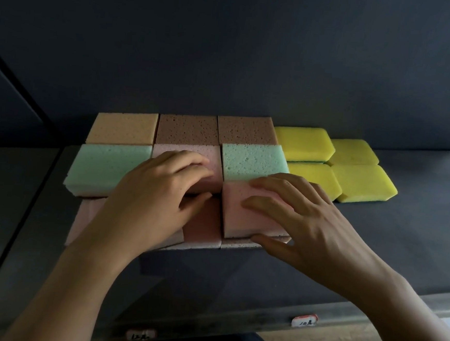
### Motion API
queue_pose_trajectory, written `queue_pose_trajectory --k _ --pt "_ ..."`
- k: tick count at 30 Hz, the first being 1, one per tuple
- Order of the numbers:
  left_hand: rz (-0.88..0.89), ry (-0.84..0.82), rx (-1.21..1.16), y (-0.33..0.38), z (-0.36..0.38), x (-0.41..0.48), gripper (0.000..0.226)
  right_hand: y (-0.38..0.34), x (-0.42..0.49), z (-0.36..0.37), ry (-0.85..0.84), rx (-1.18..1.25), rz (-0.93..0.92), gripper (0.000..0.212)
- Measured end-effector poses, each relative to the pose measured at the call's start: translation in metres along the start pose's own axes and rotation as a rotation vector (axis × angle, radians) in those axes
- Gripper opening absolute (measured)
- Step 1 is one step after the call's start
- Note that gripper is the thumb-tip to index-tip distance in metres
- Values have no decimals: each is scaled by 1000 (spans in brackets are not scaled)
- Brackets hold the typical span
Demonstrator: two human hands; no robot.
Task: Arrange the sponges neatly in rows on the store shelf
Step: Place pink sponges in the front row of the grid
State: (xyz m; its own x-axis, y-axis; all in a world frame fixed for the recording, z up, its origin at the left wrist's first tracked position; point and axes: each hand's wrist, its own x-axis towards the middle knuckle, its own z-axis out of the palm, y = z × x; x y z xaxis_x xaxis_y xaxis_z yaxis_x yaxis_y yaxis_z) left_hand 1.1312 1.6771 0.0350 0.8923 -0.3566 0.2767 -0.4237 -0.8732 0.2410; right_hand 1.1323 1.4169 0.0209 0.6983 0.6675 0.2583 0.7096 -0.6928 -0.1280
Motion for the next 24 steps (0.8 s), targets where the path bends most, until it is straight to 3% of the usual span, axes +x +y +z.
queue_pose_trajectory --k 10,15,24 --pt "-10 11 -16 1 -11 -7 40 -6 -1 -10 -29 23 24 50" --pt "-42 70 -12 1 -23 -23 35 -20 11 -19 55 61 15 43" --pt "-166 86 58 -3 -37 -73 39 -53 48 -1 44 107 -50 41"
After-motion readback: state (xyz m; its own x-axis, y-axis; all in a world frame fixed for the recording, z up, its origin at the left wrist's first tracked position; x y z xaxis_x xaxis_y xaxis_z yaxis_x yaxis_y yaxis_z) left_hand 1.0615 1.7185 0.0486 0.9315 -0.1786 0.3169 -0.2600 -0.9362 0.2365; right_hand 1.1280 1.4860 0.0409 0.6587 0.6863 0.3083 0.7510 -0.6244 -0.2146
